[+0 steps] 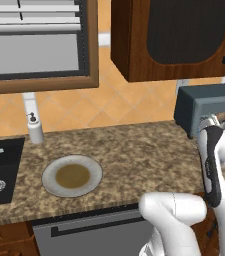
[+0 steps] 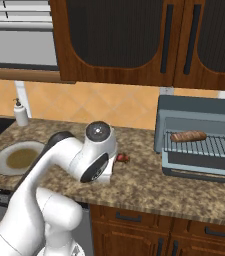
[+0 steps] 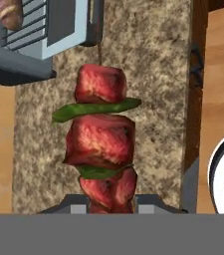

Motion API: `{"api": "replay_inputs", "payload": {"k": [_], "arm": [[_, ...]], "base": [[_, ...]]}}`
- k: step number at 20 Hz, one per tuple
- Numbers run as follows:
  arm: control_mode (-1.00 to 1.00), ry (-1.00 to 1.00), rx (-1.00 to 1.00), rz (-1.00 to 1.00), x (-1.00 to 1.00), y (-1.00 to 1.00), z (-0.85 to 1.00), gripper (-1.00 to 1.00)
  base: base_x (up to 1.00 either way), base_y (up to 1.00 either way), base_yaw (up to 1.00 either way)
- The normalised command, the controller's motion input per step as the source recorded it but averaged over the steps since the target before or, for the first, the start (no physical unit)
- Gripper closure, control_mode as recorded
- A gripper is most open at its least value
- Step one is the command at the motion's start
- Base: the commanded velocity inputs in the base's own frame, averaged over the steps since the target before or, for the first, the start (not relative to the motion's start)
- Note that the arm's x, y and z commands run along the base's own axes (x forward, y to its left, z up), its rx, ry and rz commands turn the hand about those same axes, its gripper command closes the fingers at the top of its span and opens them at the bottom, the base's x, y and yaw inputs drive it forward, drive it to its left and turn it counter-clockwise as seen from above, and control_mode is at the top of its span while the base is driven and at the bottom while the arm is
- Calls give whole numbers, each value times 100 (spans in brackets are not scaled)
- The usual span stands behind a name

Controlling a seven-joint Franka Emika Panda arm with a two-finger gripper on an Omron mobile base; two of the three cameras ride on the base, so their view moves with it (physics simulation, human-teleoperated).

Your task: Pick up the kebab skewer and baguette bread, and place them inside the toaster oven. Close the toaster oven door and start by setting the timer.

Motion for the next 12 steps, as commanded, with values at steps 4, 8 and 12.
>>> {"api": "replay_inputs", "payload": {"k": [4, 8, 12], "arm": [[-100, 0, 9, -14, 0, -97, 39, 100], [-100, -1, 7, -2, 2, -80, 18, 100], [-100, -2, 4, 1, 23, -53, 3, 100]], "base": [[0, 0, 0], [0, 0, 0], [0, 0, 0]]}}
